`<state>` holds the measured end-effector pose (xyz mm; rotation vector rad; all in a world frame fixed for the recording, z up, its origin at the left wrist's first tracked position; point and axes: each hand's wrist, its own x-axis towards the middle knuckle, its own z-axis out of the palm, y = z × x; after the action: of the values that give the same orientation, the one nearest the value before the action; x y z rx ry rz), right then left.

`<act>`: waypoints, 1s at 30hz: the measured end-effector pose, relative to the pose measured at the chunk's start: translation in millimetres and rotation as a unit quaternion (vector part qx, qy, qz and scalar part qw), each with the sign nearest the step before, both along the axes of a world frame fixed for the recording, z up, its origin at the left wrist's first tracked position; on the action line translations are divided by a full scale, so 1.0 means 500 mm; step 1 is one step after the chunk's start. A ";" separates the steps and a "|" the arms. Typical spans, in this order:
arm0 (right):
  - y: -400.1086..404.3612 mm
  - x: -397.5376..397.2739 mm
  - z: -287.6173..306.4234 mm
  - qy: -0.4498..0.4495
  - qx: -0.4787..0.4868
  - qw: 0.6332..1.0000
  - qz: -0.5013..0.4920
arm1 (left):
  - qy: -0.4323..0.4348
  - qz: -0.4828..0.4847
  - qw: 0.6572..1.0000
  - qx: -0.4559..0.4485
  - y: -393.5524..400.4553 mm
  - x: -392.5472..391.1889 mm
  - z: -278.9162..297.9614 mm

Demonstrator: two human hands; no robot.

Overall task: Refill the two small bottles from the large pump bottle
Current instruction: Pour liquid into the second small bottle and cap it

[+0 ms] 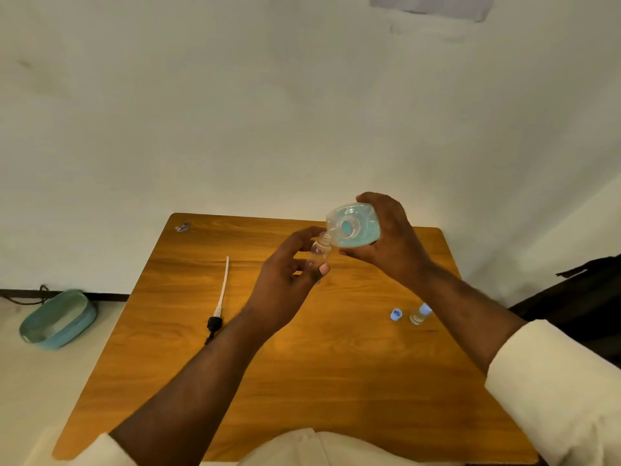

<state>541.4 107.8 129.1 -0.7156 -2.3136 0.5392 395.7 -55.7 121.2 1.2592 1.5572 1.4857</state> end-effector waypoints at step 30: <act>0.018 -0.002 0.144 -0.061 0.221 0.973 -0.009 | 0.087 0.015 0.995 0.038 0.027 0.022 0.072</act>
<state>540.3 116.9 201.1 -0.5624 -2.4170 -0.0370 406.8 -42.4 157.3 1.4484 1.6503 1.5004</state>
